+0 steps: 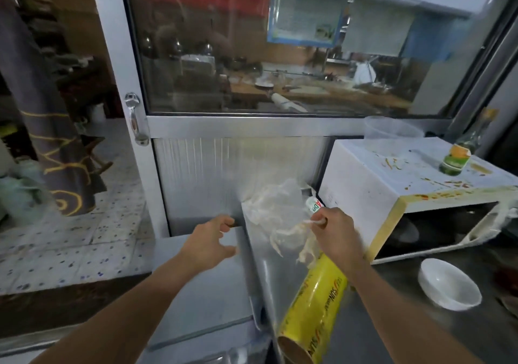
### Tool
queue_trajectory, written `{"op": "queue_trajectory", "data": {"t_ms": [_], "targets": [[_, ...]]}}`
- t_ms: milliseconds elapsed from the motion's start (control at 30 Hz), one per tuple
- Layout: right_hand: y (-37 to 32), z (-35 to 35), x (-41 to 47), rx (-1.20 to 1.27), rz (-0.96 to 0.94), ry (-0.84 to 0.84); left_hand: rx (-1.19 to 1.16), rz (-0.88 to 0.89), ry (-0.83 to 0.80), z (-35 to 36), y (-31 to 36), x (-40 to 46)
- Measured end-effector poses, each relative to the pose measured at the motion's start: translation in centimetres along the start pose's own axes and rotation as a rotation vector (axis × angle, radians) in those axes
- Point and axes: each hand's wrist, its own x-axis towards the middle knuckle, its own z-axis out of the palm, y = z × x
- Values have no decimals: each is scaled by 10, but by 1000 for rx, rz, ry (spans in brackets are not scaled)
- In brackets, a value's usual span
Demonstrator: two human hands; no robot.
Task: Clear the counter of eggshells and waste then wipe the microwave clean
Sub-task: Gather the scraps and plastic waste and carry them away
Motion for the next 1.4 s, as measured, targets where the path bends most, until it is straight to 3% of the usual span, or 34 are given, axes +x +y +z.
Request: {"op": "queue_trajectory", "data": {"t_ms": [300, 567, 867, 1167, 1400], "targets": [[-31, 30, 18, -118, 177, 85, -64, 67, -173, -31, -52, 65], [-37, 48, 72, -28, 264, 233, -31, 129, -241, -21, -53, 113], [-7, 107, 144, 159, 222, 243, 28, 76, -257, 9, -50, 177], [52, 181, 159, 157, 193, -98, 23, 20, -232, 71, -65, 213], [81, 200, 146, -20, 98, -381, 113, 69, -203, 104, -72, 228]]}}
